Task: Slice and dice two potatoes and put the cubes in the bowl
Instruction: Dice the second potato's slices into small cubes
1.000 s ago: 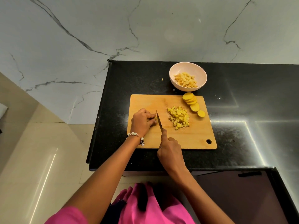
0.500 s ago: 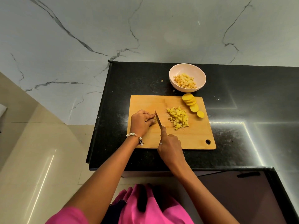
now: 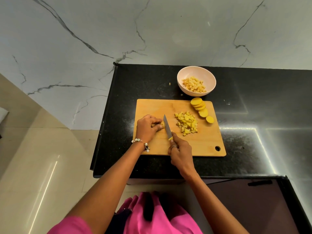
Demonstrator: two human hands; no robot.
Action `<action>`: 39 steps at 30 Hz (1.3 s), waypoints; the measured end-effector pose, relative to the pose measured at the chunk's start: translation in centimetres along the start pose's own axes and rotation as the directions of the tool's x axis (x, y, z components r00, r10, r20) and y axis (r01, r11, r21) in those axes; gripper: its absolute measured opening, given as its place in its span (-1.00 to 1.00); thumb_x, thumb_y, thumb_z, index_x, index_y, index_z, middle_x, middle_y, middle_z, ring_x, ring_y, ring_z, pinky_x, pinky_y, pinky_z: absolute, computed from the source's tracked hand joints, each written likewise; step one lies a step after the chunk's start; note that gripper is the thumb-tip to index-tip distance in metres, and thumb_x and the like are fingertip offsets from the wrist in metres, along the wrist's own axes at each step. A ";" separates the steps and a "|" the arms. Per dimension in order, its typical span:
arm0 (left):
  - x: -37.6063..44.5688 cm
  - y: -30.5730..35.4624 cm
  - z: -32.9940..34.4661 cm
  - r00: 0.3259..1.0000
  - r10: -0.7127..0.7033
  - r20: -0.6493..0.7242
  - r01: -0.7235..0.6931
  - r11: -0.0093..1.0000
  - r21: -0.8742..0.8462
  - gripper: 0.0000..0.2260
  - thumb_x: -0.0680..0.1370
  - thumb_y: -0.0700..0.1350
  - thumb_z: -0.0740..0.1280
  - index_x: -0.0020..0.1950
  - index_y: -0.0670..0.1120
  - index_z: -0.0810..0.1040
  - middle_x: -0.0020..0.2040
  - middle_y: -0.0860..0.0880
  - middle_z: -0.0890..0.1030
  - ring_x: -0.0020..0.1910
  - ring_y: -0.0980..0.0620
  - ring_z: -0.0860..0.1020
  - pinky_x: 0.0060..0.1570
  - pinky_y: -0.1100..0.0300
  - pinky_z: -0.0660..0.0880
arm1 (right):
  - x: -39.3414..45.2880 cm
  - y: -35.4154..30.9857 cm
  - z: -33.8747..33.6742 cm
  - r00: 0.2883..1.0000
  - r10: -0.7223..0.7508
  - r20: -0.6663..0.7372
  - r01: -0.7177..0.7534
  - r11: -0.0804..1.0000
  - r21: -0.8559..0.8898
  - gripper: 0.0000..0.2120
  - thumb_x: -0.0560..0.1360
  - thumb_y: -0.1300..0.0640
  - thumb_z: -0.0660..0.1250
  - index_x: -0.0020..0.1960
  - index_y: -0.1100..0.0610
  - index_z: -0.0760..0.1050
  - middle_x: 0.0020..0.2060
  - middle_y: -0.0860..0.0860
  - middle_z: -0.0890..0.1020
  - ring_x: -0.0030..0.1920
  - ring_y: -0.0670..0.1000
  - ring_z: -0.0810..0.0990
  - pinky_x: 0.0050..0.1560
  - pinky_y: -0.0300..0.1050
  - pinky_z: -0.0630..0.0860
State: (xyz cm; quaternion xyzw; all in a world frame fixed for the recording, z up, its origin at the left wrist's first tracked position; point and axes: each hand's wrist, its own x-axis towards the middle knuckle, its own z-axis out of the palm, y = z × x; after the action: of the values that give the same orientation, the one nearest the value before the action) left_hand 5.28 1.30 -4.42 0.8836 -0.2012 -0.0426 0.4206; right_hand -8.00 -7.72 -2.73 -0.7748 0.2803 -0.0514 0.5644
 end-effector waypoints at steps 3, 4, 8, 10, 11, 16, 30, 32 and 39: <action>0.0 0.1 0.1 1.000 0.002 0.003 -0.002 1.000 -0.006 -0.74 0.39 -0.18 0.50 0.07 -0.10 0.67 -0.05 -0.01 0.61 -0.33 0.30 0.40 -0.25 0.58 0.33 | 0.2 0.1 -0.3 0.990 0.131 0.054 -0.140 0.956 0.259 -0.61 0.64 0.21 0.11 0.45 0.05 0.29 -0.39 0.05 0.44 -0.49 -0.07 0.28 -0.56 -0.22 0.27; 0.0 0.1 0.0 1.000 0.003 0.004 -0.003 1.000 -0.007 -0.74 0.39 -0.18 0.50 0.07 -0.11 0.66 -0.05 -0.01 0.61 -0.33 0.30 0.40 -0.25 0.58 0.33 | 0.3 0.0 -0.4 0.989 0.133 0.061 -0.145 0.946 0.291 -0.62 0.64 0.21 0.10 0.44 0.05 0.30 -0.40 0.06 0.44 -0.50 -0.06 0.28 -0.56 -0.23 0.26; 0.0 0.0 0.1 1.000 0.003 0.004 -0.003 1.000 -0.016 -0.74 0.38 -0.17 0.50 0.06 -0.11 0.66 -0.05 -0.02 0.61 -0.33 0.30 0.40 -0.24 0.56 0.35 | 0.4 -0.3 -1.0 0.991 0.131 0.038 -0.136 0.929 0.344 -0.62 0.64 0.19 0.11 0.44 0.02 0.33 -0.39 0.08 0.45 -0.50 -0.05 0.28 -0.56 -0.22 0.27; 0.0 0.0 0.0 1.000 0.003 0.003 -0.003 1.000 -0.017 -0.74 0.38 -0.16 0.51 0.06 -0.11 0.66 -0.05 -0.02 0.61 -0.33 0.30 0.40 -0.24 0.57 0.34 | 0.4 -0.5 -1.2 0.995 0.098 0.000 -0.094 0.953 0.290 -0.63 0.64 0.19 0.12 0.43 0.03 0.33 -0.38 0.06 0.47 -0.49 -0.06 0.30 -0.55 -0.20 0.30; 0.0 0.0 0.0 1.000 0.003 0.001 -0.003 1.000 -0.018 -0.73 0.38 -0.17 0.51 0.06 -0.12 0.67 -0.05 -0.02 0.62 -0.34 0.31 0.39 -0.25 0.58 0.33 | 0.5 -0.7 -1.2 0.999 0.046 -0.029 -0.040 0.980 0.195 -0.63 0.63 0.20 0.12 0.43 0.06 0.33 -0.36 0.05 0.49 -0.48 -0.08 0.32 -0.52 -0.18 0.33; -0.1 -0.1 0.2 1.000 -0.003 -0.015 0.003 1.000 -0.009 -0.73 0.38 -0.16 0.50 0.07 -0.11 0.66 -0.05 -0.02 0.61 -0.34 0.30 0.39 -0.23 0.57 0.33 | -0.1 -0.9 -0.6 0.977 -0.213 0.010 0.204 0.921 -0.332 -0.59 0.60 0.23 0.14 0.45 0.20 0.29 -0.19 0.21 0.65 -0.34 0.13 0.54 -0.34 0.06 0.38; -0.1 -0.4 0.6 0.998 0.017 -0.055 -0.019 0.999 -0.029 -0.75 0.38 -0.18 0.50 0.04 -0.16 0.66 -0.10 -0.05 0.60 -0.16 0.12 0.51 -0.20 0.52 0.37 | -0.2 -1.6 2.4 0.977 -0.172 0.125 0.200 0.545 -0.814 -0.45 0.59 0.29 -0.01 0.53 0.27 -0.10 0.07 0.25 0.51 -0.06 0.25 0.54 -0.19 -0.03 0.30; -0.2 -0.5 0.8 0.998 0.018 -0.066 -0.020 0.999 -0.029 -0.75 0.38 -0.19 0.50 0.03 -0.17 0.67 -0.11 -0.07 0.60 -0.17 0.13 0.49 -0.21 0.56 0.34 | -0.1 -1.5 2.6 0.975 -0.191 0.117 0.205 0.546 -0.812 -0.45 0.58 0.30 0.00 0.53 0.29 -0.09 0.05 0.25 0.52 -0.09 0.25 0.56 -0.22 -0.03 0.30; -0.3 -0.4 0.8 0.996 0.006 -0.086 -0.009 0.999 -0.037 -0.75 0.36 -0.16 0.51 0.03 -0.15 0.67 -0.13 -0.07 0.59 -0.19 0.13 0.48 -0.24 0.53 0.32 | -2.6 -1.2 1.0 0.985 -0.094 0.145 0.173 0.570 -0.803 -0.38 0.55 0.28 0.03 0.54 0.21 -0.14 0.06 0.20 0.49 -0.04 0.22 0.52 -0.21 -0.04 0.25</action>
State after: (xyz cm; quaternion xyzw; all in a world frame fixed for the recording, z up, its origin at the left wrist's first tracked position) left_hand 4.91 1.07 -5.31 0.8758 -0.1855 -0.0069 0.4455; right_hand -9.30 -5.40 -1.35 -0.9672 0.1888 0.0734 0.1531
